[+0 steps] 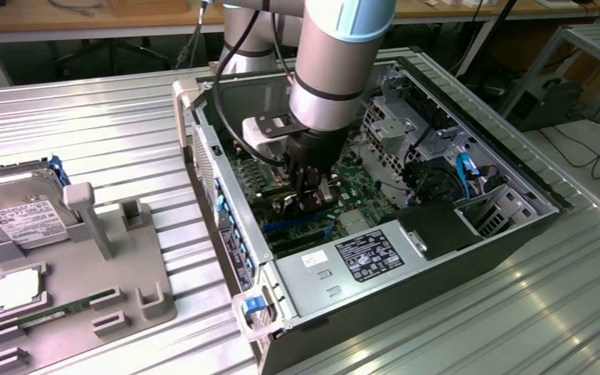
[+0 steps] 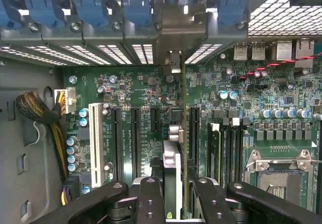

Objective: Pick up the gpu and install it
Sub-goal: 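Insert the gpu into the slot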

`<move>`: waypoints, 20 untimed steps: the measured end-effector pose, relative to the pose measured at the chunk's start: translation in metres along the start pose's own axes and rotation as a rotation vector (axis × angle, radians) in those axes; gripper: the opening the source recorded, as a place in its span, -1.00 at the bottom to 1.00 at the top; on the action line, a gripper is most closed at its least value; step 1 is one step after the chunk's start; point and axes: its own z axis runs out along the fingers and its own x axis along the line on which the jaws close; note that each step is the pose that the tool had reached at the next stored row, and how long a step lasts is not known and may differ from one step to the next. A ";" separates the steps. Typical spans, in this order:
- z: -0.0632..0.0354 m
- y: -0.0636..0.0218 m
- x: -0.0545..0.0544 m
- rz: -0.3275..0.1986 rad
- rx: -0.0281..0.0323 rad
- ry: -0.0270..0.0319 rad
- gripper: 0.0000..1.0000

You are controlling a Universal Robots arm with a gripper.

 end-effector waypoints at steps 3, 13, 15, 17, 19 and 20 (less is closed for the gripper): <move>0.0000 -0.0020 0.000 0.000 0.0000 0.0001 -0.44; 0.0002 -0.0018 -0.004 0.000 -0.0001 0.0003 -0.44; 0.0003 -0.0014 -0.005 0.000 0.0000 0.0002 -0.44; 0.0004 -0.0007 -0.005 0.000 0.0000 0.0003 -0.44; 0.0004 0.0000 -0.005 0.000 0.0000 0.0003 -0.44; 0.0006 0.0002 -0.005 0.000 -0.0001 0.0003 -0.44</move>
